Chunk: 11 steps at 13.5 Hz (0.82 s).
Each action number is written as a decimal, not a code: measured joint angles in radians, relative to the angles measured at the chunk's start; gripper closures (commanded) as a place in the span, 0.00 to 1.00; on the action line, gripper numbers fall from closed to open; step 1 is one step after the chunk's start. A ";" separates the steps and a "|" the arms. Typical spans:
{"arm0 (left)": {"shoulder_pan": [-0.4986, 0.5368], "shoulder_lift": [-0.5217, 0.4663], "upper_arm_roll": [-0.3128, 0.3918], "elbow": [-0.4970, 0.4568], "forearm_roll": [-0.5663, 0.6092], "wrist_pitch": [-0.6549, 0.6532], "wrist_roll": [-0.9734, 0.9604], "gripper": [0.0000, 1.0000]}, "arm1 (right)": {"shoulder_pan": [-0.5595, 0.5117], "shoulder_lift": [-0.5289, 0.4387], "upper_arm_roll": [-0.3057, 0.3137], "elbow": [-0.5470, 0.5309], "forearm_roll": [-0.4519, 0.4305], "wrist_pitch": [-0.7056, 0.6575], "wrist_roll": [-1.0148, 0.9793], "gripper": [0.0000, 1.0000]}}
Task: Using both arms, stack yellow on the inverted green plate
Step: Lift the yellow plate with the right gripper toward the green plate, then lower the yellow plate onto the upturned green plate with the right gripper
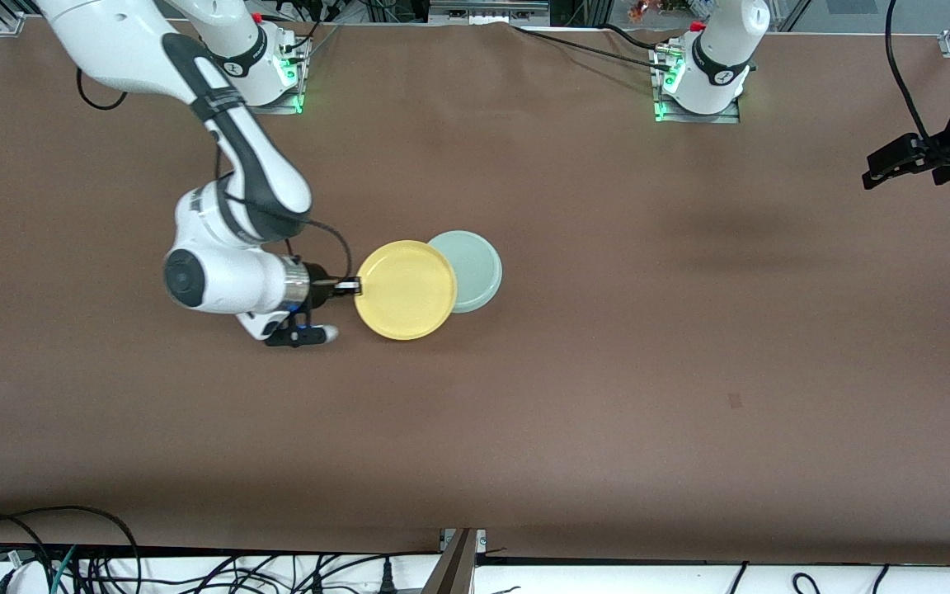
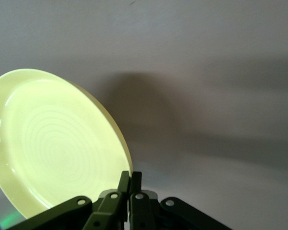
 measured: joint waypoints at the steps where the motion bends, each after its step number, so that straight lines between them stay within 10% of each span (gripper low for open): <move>1: 0.004 0.000 0.000 0.001 0.000 0.000 0.000 0.00 | 0.027 0.011 0.000 -0.001 0.000 0.019 0.025 1.00; 11: 0.010 0.000 0.000 0.003 0.000 0.016 0.000 0.00 | 0.091 0.031 0.041 -0.165 0.000 0.250 0.062 1.00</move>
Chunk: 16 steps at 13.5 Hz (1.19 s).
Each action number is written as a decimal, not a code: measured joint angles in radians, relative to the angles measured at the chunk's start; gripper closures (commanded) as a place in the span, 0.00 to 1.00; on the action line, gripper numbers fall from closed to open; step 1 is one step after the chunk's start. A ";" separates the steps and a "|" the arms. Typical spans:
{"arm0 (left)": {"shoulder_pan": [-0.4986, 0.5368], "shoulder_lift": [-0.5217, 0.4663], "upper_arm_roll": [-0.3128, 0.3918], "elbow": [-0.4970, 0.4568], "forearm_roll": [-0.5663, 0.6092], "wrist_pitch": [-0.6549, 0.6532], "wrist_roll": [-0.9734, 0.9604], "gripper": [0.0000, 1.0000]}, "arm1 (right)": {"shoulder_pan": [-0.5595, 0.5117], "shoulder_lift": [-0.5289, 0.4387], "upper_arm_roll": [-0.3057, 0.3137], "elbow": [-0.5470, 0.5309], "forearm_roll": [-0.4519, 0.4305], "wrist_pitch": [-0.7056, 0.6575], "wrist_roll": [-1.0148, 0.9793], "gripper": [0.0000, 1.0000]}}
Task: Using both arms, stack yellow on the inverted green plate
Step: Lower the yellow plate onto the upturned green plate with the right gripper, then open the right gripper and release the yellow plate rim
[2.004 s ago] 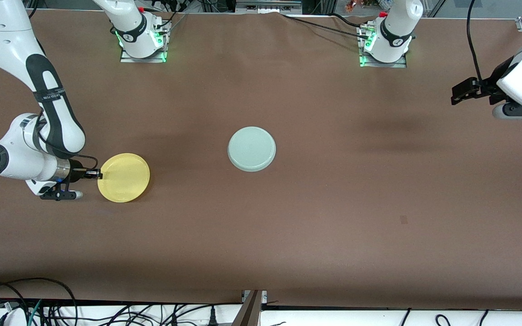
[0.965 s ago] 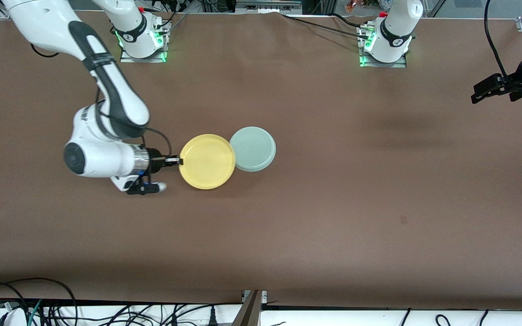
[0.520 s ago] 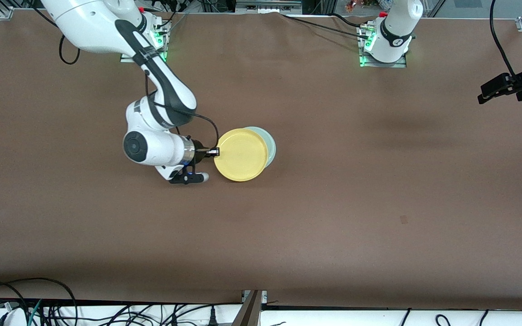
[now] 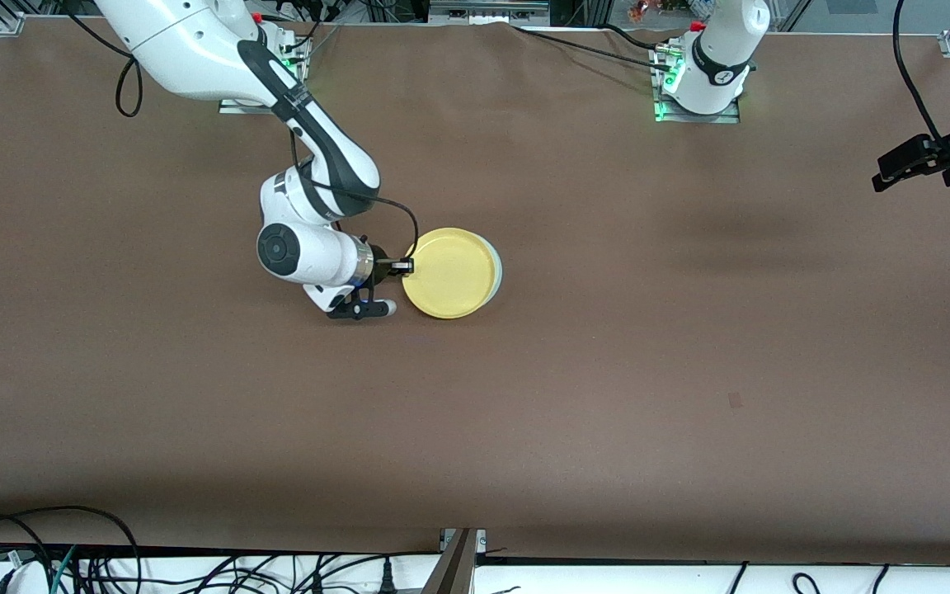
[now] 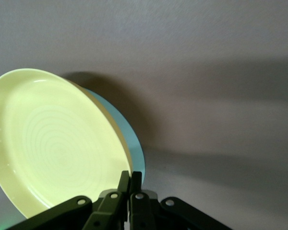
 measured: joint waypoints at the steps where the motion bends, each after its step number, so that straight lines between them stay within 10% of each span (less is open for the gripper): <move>1: 0.000 0.000 0.000 0.000 0.000 0.000 0.000 0.00 | 0.000 0.000 0.012 -0.018 0.000 0.025 0.000 1.00; 16: 0.000 0.002 0.000 0.000 0.000 0.000 0.000 0.00 | 0.010 -0.064 0.031 -0.162 0.000 0.166 0.000 1.00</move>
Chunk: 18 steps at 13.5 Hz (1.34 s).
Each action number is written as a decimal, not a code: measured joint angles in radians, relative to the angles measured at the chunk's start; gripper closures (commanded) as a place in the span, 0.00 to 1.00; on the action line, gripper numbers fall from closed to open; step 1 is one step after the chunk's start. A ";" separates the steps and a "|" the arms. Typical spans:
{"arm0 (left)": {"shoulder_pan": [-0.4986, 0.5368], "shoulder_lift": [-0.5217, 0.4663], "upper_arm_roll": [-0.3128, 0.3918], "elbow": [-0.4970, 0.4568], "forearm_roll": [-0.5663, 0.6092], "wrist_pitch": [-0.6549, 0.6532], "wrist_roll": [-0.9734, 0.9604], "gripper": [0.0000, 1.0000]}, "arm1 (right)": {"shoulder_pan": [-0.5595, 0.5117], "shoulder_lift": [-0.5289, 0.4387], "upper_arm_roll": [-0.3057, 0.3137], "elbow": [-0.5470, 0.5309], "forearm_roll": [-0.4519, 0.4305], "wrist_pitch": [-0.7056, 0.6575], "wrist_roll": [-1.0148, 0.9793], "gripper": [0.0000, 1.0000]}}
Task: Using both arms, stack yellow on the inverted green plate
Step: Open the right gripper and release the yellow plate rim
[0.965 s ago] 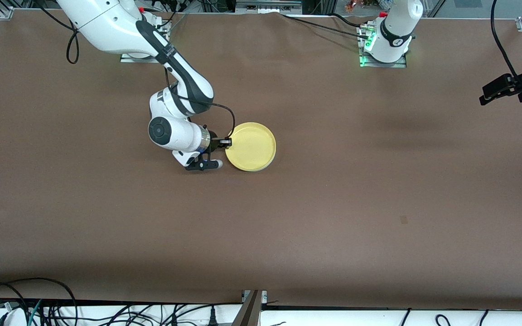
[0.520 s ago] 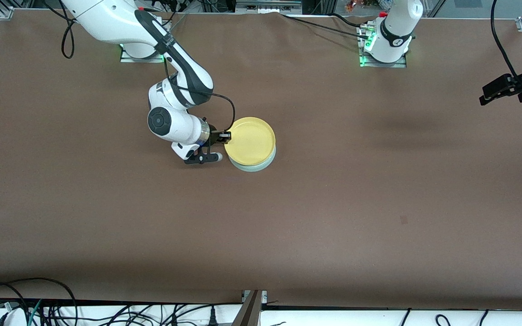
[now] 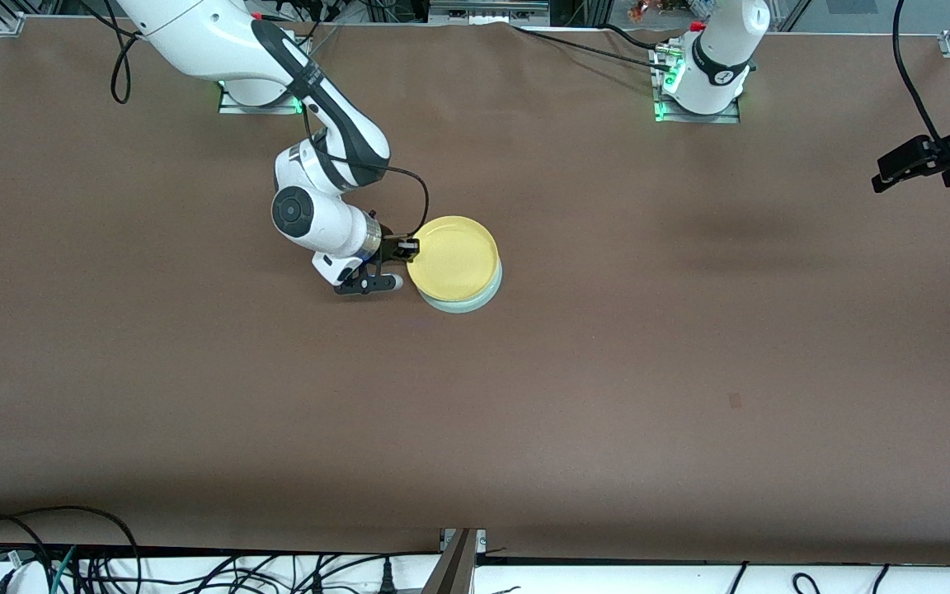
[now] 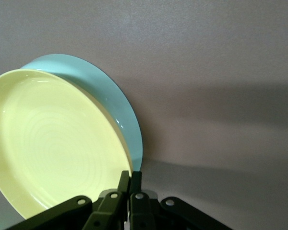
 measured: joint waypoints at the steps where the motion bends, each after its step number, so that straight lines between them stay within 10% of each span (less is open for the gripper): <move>1: 0.000 0.000 0.000 0.000 0.000 0.000 0.000 0.00 | 0.002 0.001 0.001 0.000 0.000 0.004 0.000 1.00; 5: 0.000 0.000 0.000 0.000 0.000 0.000 0.000 0.00 | 0.003 0.003 0.001 0.000 0.000 0.009 0.000 1.00; 6: 0.000 0.000 0.000 0.000 0.000 0.000 0.000 0.00 | 0.003 0.003 0.001 0.000 0.000 0.010 0.000 0.61; 7: 0.000 0.001 0.000 0.000 0.000 0.000 0.000 0.00 | 0.003 0.003 0.001 0.000 0.000 0.011 0.000 0.01; 13: 0.000 0.001 0.000 0.000 0.000 0.000 0.000 0.00 | 0.002 -0.023 -0.012 0.061 0.000 -0.038 0.000 0.00; 18: 0.000 0.001 0.000 0.000 0.000 0.006 0.000 0.00 | -0.003 -0.128 -0.193 0.230 -0.048 -0.404 -0.073 0.00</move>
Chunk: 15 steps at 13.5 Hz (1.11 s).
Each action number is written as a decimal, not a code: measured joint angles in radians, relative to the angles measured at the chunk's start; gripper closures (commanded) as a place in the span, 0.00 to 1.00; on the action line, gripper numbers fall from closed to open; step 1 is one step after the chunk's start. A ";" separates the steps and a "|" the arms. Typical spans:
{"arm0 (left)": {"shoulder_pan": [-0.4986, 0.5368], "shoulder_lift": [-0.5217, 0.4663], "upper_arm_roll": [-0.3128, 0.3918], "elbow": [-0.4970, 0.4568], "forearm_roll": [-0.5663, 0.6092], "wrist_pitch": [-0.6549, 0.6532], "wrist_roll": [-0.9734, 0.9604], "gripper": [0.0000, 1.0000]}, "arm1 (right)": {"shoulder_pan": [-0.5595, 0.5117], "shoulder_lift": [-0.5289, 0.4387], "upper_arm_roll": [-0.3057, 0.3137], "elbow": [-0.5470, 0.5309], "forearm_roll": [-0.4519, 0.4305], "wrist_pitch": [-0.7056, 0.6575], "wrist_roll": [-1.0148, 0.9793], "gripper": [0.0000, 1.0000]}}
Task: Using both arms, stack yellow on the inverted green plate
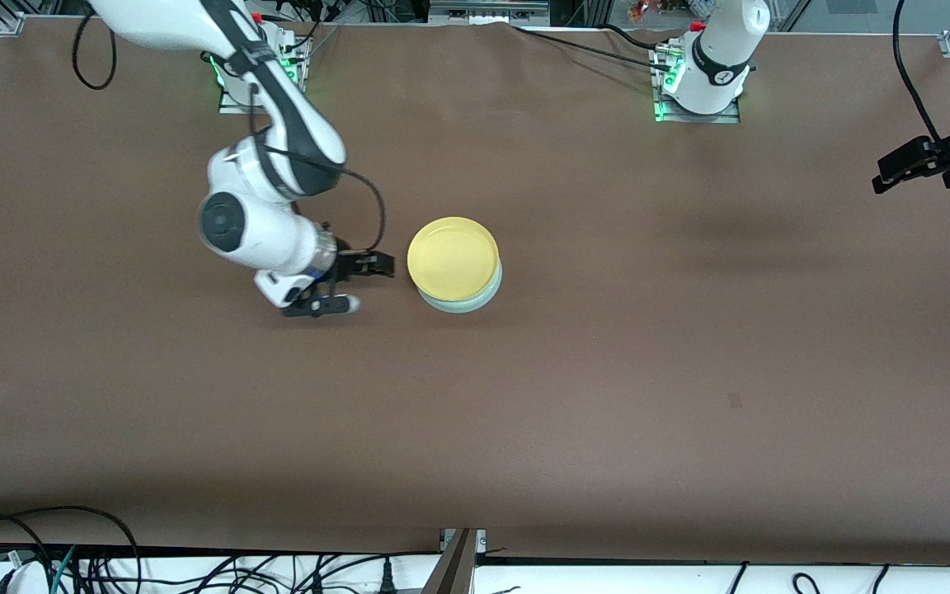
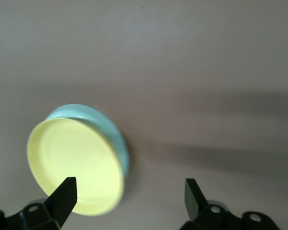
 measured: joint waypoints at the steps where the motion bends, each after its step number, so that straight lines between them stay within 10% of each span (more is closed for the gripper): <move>1: 0.000 0.000 0.000 0.000 0.000 0.000 0.000 0.00 | -0.002 -0.007 -0.042 0.045 -0.024 -0.080 -0.026 0.00; 9: 0.000 0.000 0.000 0.000 0.000 0.003 0.000 0.00 | -0.009 -0.019 -0.284 0.310 -0.150 -0.439 -0.168 0.00; 15: 0.000 0.000 0.000 0.000 0.000 0.004 0.000 0.00 | -0.064 -0.162 -0.295 0.337 -0.239 -0.569 -0.169 0.00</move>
